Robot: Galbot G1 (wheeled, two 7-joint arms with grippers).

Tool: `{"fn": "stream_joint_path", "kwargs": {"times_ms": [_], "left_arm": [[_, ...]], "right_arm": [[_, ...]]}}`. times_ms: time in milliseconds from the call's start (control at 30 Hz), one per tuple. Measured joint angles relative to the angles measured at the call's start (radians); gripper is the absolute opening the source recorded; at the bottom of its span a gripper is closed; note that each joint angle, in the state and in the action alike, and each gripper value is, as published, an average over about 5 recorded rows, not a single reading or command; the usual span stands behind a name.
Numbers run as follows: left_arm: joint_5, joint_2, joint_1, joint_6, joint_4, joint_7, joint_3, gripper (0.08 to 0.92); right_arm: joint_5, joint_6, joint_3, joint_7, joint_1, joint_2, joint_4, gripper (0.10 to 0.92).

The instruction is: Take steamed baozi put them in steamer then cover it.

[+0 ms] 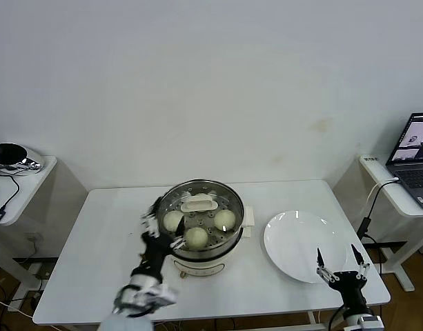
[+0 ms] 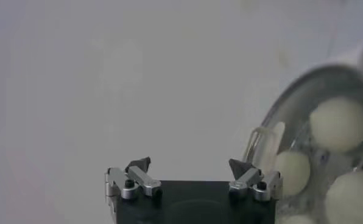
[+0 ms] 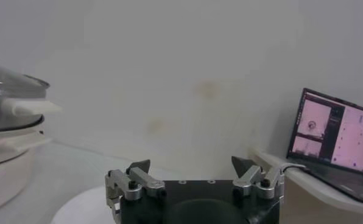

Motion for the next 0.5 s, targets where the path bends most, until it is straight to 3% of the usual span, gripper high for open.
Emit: {"fn": "stream_joint_path", "kwargs": {"times_ms": [267,500], "left_arm": [[-0.502,-0.03,0.207,-0.177,-0.012,-0.12,-0.197,0.823],[-0.792,-0.057,0.314,-0.26,0.03,-0.153,-0.271,0.823]], "right_arm": [[0.035,-0.011,-0.049,-0.016,-0.007,-0.021,0.006,0.823],[0.081,-0.025,-0.1,-0.036,-0.025,-0.047,0.02,0.823]]}}
